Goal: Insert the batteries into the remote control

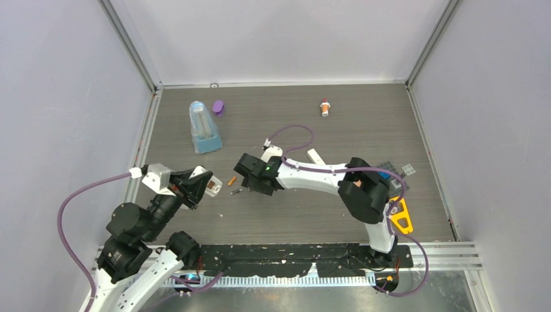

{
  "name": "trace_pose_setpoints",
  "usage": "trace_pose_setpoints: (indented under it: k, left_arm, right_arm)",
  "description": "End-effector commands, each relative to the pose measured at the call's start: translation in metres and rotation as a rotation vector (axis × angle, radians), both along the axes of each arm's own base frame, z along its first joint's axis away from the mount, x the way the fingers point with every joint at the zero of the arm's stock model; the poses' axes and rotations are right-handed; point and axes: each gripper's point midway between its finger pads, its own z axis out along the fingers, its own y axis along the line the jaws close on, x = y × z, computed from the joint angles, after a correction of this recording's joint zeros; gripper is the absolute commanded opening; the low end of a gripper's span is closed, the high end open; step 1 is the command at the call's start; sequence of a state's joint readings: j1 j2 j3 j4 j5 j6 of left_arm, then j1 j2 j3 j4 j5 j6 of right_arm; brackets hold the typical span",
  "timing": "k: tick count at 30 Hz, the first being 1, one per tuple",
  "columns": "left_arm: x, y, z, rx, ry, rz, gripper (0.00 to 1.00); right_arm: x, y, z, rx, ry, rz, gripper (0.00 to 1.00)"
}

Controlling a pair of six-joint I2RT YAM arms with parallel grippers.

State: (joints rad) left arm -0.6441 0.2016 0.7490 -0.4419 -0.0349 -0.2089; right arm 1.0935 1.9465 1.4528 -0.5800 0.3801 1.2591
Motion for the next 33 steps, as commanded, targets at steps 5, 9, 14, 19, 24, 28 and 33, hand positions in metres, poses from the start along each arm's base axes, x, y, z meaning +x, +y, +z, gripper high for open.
trace_pose_setpoints:
  k: [5,9,14,19,24,28,33]
  left_arm:
    - [0.005,0.013,0.002,-0.029,-0.023,0.079,0.00]
    - [0.006,0.014,0.000,-0.024,-0.023,0.082,0.00]
    - [0.005,0.017,0.000,-0.023,-0.028,0.095,0.00]
    - [0.010,0.031,0.001,-0.040,-0.023,0.174,0.00]
    - [0.014,0.055,0.004,-0.086,-0.028,0.302,0.00]
    - [0.015,0.058,0.003,-0.100,-0.026,0.320,0.00]
    - [0.015,0.057,0.001,-0.096,-0.018,0.315,0.00]
  right_arm:
    - [0.004,-0.010,-0.027,-0.065,0.064,-0.210,0.57]
    - [0.012,-0.004,-0.032,-0.073,0.047,-0.230,0.57]
    - [0.012,0.000,-0.046,-0.121,0.072,-0.218,0.57]
    - [0.011,-0.002,-0.055,-0.197,0.100,-0.219,0.55]
    - [0.005,-0.020,-0.061,-0.328,0.136,-0.219,0.49]
    - [0.004,-0.031,-0.064,-0.377,0.131,-0.232,0.45]
    - [0.007,-0.038,-0.062,-0.401,0.104,-0.235,0.28]
